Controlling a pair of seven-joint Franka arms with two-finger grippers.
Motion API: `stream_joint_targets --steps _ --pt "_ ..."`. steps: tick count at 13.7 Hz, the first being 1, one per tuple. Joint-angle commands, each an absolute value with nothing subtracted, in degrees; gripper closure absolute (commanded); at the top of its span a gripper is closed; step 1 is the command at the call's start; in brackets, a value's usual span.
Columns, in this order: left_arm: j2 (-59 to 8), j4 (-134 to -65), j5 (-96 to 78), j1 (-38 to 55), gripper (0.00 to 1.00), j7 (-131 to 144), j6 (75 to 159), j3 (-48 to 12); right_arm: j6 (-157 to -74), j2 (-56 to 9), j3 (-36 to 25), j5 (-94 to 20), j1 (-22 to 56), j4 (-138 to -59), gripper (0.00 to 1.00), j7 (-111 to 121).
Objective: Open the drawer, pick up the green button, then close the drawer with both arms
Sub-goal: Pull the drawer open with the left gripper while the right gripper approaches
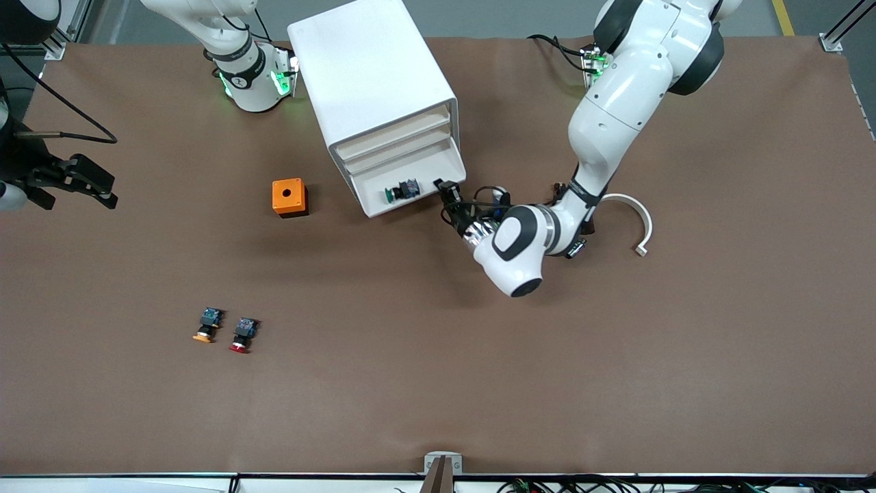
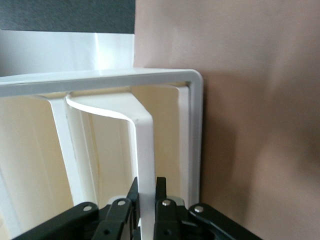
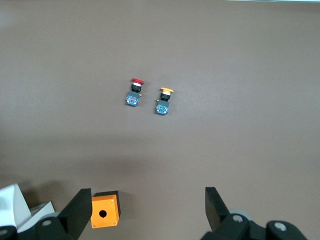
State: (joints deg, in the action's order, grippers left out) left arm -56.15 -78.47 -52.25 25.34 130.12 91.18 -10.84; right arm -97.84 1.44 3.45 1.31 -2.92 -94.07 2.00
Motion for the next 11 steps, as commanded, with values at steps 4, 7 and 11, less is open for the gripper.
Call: stream_joint_targets --steps 4,7,11 --pt "-57.04 -74.80 -53.09 24.44 1.00 126.48 94.39 -9.49 -98.26 -0.09 3.52 1.41 -0.09 -93.95 0.00 2.65" --pt "-57.04 -74.71 -53.09 24.17 0.99 125.25 95.97 -9.49 -98.96 -0.88 3.60 1.41 3.41 -94.04 0.00 -8.40" --pt "-57.04 -74.88 -52.82 23.91 0.70 124.19 95.98 -9.32 -98.88 -3.24 3.69 1.41 12.02 -94.04 0.00 -30.61"
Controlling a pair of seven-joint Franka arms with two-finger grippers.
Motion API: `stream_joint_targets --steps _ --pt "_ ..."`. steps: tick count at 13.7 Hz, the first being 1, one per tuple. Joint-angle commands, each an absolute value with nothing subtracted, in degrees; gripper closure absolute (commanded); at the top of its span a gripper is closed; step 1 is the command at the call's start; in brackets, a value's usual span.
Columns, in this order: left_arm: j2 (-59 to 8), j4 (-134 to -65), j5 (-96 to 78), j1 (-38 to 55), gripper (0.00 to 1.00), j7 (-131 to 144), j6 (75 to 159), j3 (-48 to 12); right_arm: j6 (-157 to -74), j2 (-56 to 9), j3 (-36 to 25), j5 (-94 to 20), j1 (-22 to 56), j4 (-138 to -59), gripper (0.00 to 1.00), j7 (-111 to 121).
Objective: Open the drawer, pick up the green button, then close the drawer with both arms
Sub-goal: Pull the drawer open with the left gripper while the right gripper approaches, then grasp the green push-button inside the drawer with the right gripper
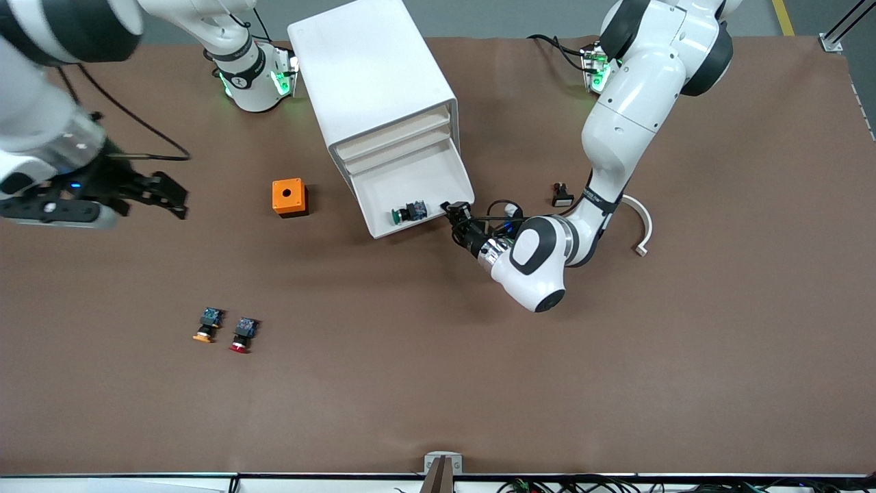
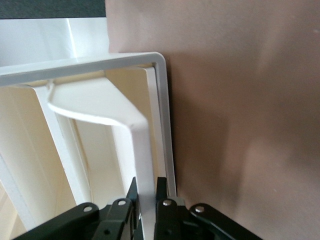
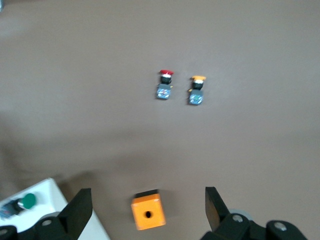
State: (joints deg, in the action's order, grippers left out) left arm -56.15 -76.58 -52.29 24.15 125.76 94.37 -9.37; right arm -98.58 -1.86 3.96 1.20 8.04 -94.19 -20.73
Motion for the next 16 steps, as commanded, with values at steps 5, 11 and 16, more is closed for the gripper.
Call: stream_joint_targets --steps 5,11,16 --pt "-55.64 -74.80 -52.56 21.81 0.01 124.19 94.58 -9.40 -100.63 -7.55 3.69 1.32 22.39 -94.74 0.00 -56.81" --pt "-52.83 -72.25 -45.47 17.32 0.01 122.70 94.13 -9.40 -111.77 -13.61 3.69 -1.32 32.15 -99.22 0.00 -83.89" --pt "-49.93 -71.28 -43.51 11.79 0.01 114.45 93.78 -9.23 -125.49 -18.10 3.60 -1.23 38.49 -105.37 0.00 -97.45"
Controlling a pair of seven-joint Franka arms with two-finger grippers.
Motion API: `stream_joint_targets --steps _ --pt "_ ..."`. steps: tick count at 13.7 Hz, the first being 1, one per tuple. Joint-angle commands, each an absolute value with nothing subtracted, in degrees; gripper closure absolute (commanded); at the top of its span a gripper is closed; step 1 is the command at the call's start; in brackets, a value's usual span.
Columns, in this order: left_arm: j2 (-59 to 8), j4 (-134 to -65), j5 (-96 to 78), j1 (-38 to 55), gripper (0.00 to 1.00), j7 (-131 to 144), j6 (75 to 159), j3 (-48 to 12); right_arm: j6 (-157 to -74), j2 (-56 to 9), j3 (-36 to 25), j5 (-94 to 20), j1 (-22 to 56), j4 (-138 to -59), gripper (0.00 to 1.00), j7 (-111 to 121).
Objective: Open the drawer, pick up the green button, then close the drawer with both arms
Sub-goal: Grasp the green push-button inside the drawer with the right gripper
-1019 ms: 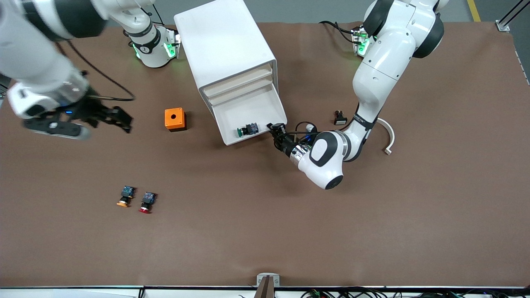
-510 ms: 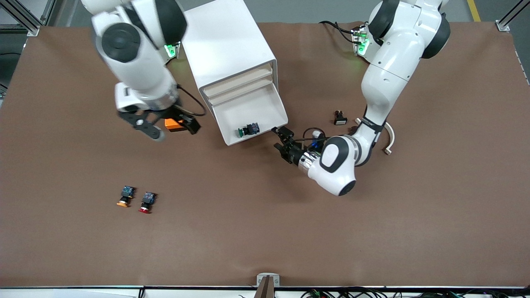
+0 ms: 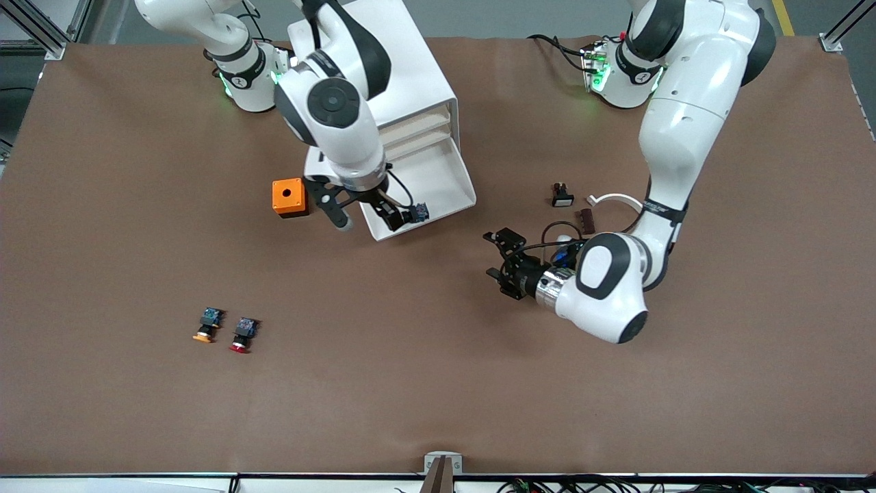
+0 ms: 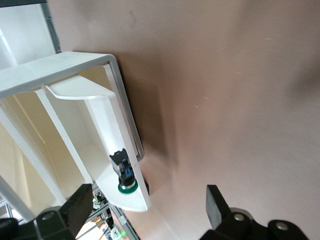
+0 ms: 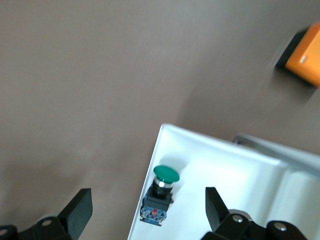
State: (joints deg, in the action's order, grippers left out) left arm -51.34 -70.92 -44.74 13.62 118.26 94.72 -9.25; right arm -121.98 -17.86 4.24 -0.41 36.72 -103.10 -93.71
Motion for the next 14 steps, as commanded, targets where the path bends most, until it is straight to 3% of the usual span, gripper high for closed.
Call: stream_joint_targets --steps 1,10,13,14 --pt "-48.18 -71.37 -40.63 11.08 0.01 112.43 93.52 -8.71 -126.90 -18.54 3.60 -1.32 39.28 -106.34 0.00 -98.60" --pt "-40.61 -71.72 -13.22 11.33 0.01 89.66 93.43 -8.96 -136.66 -22.50 3.52 -0.88 43.15 -110.39 0.03 -104.23" --pt "-40.70 -71.45 -6.60 12.75 0.01 87.81 97.46 -8.87 -137.81 -23.55 3.52 -0.62 43.77 -110.48 0.12 -104.41" --pt "-40.61 -71.46 -6.50 12.66 0.01 86.67 97.56 -8.79 -137.90 -23.64 3.52 -0.53 43.77 -110.48 0.20 -104.41"
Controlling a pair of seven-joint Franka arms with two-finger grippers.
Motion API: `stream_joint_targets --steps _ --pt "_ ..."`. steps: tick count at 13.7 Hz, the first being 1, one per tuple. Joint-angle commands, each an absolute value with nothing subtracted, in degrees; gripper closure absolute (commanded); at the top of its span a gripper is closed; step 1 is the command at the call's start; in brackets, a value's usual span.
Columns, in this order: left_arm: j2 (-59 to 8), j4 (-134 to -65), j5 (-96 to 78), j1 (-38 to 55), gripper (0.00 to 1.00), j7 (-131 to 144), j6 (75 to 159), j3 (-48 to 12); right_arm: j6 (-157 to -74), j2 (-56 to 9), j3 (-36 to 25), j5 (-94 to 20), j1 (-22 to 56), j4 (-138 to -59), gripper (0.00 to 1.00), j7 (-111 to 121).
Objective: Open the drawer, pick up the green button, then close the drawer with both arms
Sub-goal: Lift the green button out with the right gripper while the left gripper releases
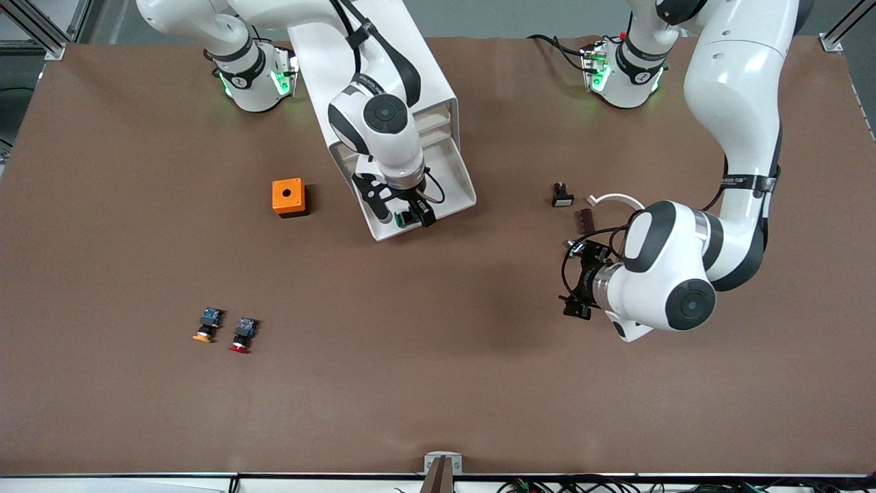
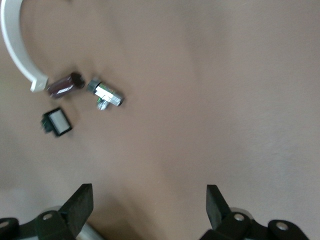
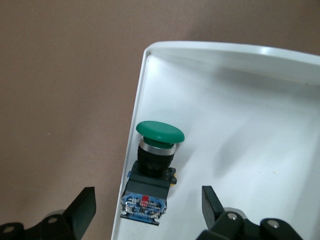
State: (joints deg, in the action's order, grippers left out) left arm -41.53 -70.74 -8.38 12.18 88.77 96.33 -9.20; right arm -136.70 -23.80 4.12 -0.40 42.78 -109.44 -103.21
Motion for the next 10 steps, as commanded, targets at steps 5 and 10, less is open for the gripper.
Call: stream_joint_targets --steps 5,10 --pt "-40.08 -71.63 -4.31 13.27 0.00 67.97 97.73 -9.40 -137.73 -23.64 3.52 -0.44 43.68 -110.30 0.81 -104.24" --pt "-40.08 -71.63 -4.04 15.11 0.01 63.13 100.54 -9.75 -133.71 -21.28 3.25 -0.53 40.53 -107.33 0.98 -97.06"
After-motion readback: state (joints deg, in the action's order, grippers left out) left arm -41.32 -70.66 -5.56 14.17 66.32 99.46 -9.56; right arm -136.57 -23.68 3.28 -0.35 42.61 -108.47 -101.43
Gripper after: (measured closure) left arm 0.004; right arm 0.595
